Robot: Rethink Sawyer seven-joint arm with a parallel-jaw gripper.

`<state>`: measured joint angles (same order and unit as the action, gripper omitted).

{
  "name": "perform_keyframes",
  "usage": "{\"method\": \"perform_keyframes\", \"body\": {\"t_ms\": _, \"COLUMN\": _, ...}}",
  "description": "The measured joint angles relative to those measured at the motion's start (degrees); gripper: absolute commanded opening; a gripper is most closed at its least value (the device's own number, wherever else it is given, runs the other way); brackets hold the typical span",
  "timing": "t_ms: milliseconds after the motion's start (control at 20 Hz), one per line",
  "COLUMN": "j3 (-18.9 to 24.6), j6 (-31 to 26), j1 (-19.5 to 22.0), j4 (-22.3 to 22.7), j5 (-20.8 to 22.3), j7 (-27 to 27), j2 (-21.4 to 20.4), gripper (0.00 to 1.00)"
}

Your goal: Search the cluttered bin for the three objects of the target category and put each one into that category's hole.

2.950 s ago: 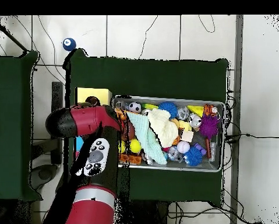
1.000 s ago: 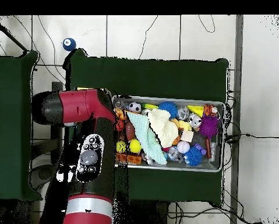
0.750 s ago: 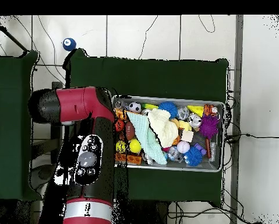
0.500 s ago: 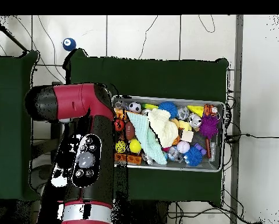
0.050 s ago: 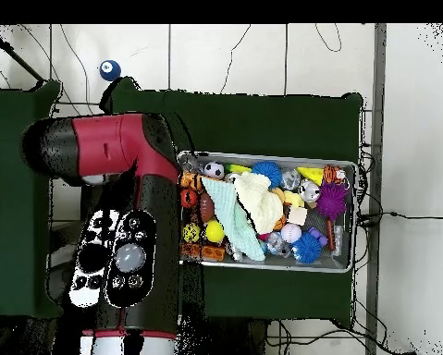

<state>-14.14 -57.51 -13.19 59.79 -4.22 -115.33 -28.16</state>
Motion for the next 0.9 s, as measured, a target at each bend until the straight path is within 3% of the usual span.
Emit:
{"method": "perform_keyframes", "body": {"t_ms": 500, "j3": -2.2, "j6": -11.1, "j1": 0.1, "j4": -6.7, "j5": 0.4, "j7": 0.0, "j2": -4.1, "gripper": 1.00}}
{"method": "perform_keyframes", "body": {"t_ms": 900, "j3": -2.9, "j6": -11.0, "j1": 0.2, "j4": -7.3, "j5": 0.5, "j7": 0.0, "j2": -7.6, "gripper": 1.00}}
